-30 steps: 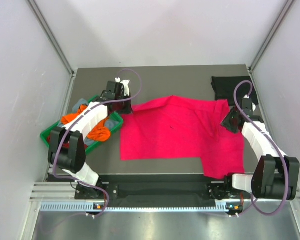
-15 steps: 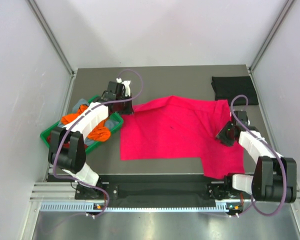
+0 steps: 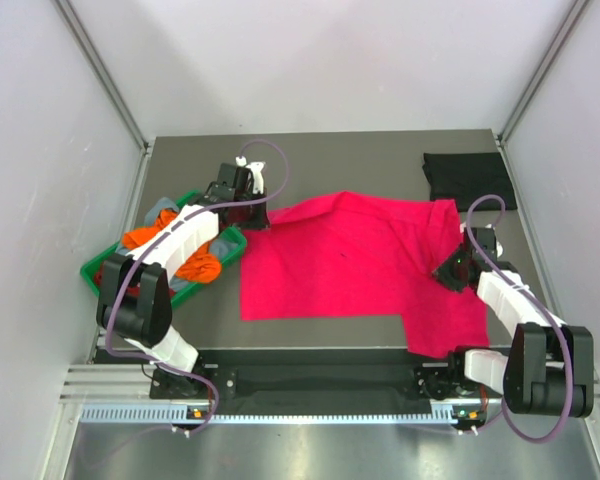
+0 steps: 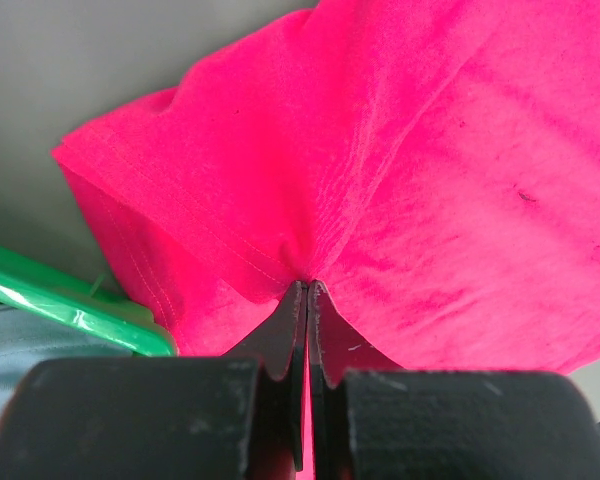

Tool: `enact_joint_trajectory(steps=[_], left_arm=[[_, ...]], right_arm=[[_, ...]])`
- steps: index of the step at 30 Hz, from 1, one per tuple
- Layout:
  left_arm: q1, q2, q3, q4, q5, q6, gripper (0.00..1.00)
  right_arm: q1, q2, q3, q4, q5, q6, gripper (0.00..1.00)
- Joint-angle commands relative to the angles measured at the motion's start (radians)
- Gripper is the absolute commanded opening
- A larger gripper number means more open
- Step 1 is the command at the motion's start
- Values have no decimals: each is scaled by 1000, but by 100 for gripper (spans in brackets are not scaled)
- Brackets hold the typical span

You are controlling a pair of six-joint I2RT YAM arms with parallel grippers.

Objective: Fold and stack the t-shirts
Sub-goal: Flatten the tshirt out

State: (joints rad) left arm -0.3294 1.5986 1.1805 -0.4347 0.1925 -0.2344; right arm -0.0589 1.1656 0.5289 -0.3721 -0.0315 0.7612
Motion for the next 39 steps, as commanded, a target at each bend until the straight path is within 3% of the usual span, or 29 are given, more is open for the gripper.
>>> enact_joint_trajectory(steps=[1,7,14,21,27,28,30,35,39], left_arm=[[-3,-45,10,10,-4,1,0],[-5,-45,11,13,-10,-3,0],[-5,-45,10,13,-8,-3,0],[-5,-43,10,17,-10,-3,0],[-5,-40,7,30,-4,-13,0],[-5,-35,8,28,-2,-16,0],[-5,-32,21,22,1,-17,0],[-5,-57,91,-1,-25,-22,0],[-5,-74,255,-71,-57,-40,0]], right_arm=[[8,-17,-10,62,8,20,21],[8,-21,2,50,27,12,10],[8,-11,-13,64,25,23,20],[8,-10,-20,71,27,24,20],[8,-14,-10,68,25,21,8],[8,-15,-9,70,25,21,0],[7,-24,-1,71,27,12,0],[-4,-55,208,-63,79,-51,0],[-30,-69,591,-200,131,-121,0]])
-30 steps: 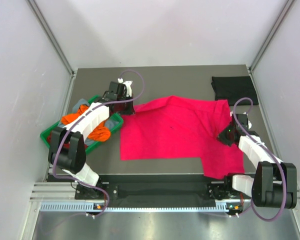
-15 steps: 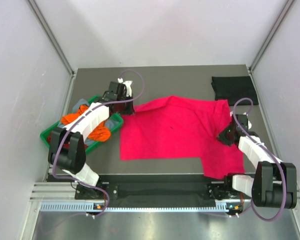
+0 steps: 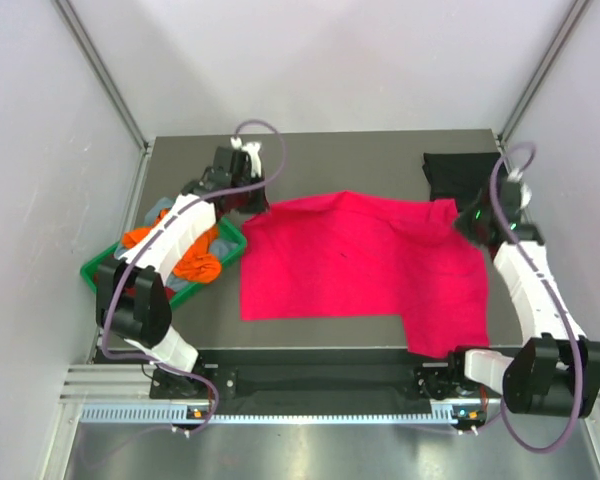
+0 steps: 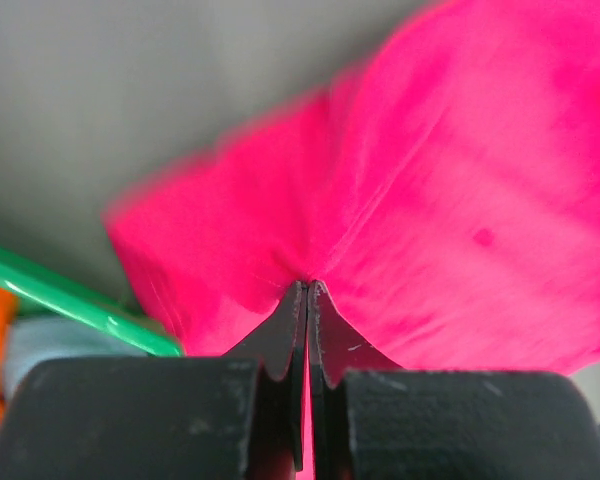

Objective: Fold and stack the t-shirts
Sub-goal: Flatten the tshirt out

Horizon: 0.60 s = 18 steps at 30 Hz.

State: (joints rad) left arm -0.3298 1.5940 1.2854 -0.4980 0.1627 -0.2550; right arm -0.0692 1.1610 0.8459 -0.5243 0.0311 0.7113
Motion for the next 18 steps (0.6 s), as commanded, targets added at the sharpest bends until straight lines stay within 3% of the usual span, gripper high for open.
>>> enact_joint_trajectory(steps=[1,7,9,12,18], left_arm=[[-6,-75,190,-20,-41,-21,0],[-11,-104,599,-114,-80,-41,0],[-14,-121,662,-128,-106,-47,0],[-15,-167,707,-140,-124,-49,0],[-15,-288,629,-140,-92,-53,0]], right_arm=[[-29,-60,347,-68,88,-85,0],[-76,52,910,-180,103,-170,0],[-93,104,1060,-213,69,-184,0],[-116,138,1168,-253,26,-203,0],[-155,83,1176,-293,36,-231,0]])
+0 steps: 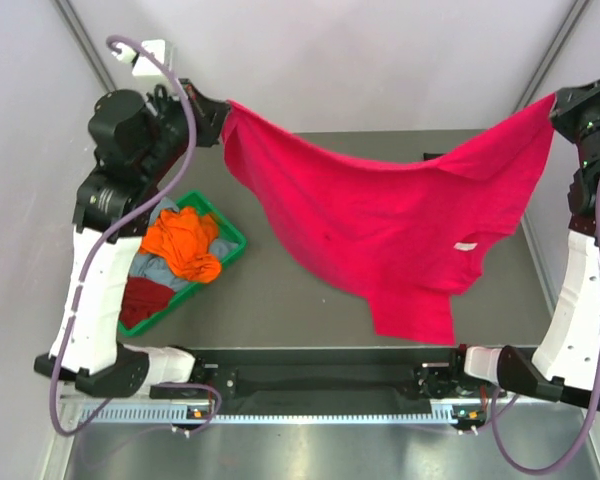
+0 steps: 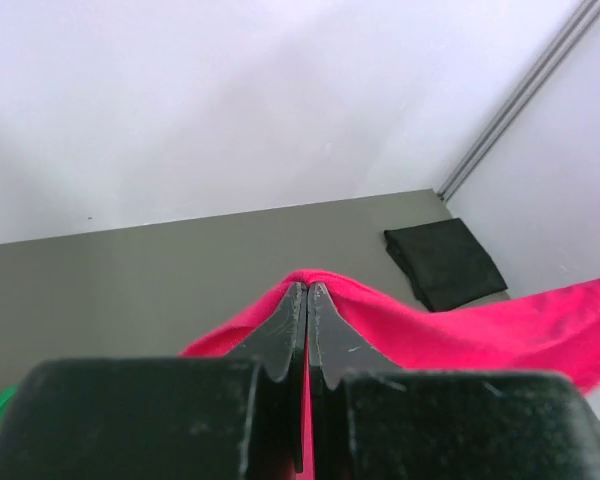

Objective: Fold and stack the t-shirts
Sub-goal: Flatten the tshirt out

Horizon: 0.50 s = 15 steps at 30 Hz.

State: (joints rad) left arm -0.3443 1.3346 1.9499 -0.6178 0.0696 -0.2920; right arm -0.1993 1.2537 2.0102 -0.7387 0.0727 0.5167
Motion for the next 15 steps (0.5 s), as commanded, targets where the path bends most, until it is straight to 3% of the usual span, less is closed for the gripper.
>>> enact_joint_trajectory(steps=[1,9,15], left_arm=[[-2,-47,-57,-16,30,-21,0],[-2,-262,-149,128,220,-137,0],[-2,-373,-166,145,308,-203,0]], right_arm=[[-31,-23,18,-90,8,-35,0],[-34,-256,122,-211,188,-32,0],[-9,-387,241,-246,298,-15,0]])
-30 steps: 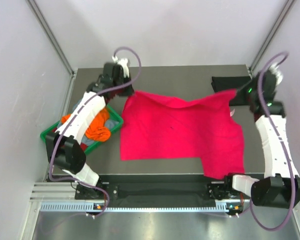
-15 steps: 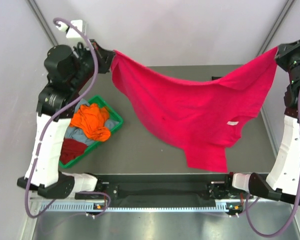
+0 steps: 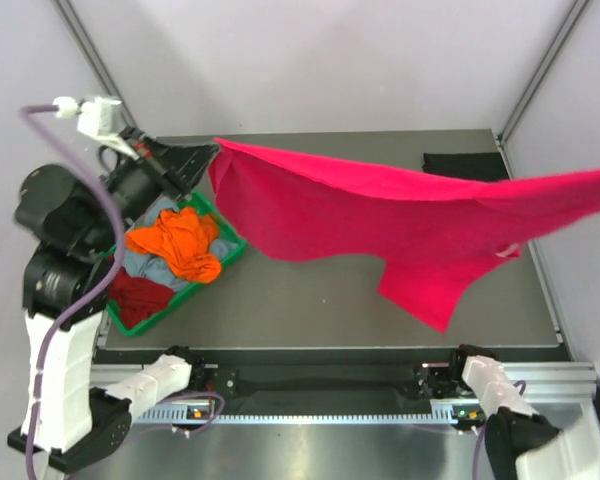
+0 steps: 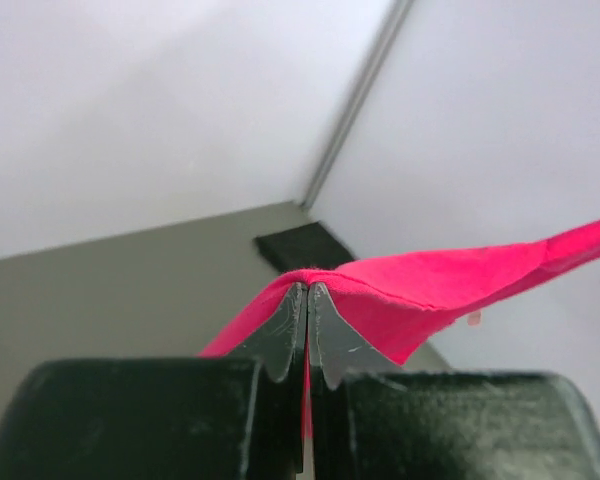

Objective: Fold and stack the t-shirts
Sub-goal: Flatten the tshirt out

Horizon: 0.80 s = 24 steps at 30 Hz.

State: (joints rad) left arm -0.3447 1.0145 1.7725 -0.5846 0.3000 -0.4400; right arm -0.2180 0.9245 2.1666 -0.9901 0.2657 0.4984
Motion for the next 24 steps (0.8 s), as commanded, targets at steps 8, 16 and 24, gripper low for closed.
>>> enact_joint_trajectory(steps=[8,16,24], left_arm=[[0,-74,-27,91,64,-45,0],[0,146,-188,156,-90,84,0],[22,456,-335,328,-150,158,0]], right_arm=[[130,-12,79,114,213,-53,0],[177,230,-204,505,109,-276,0],[175,388,-730,1060,-141,-291,0]])
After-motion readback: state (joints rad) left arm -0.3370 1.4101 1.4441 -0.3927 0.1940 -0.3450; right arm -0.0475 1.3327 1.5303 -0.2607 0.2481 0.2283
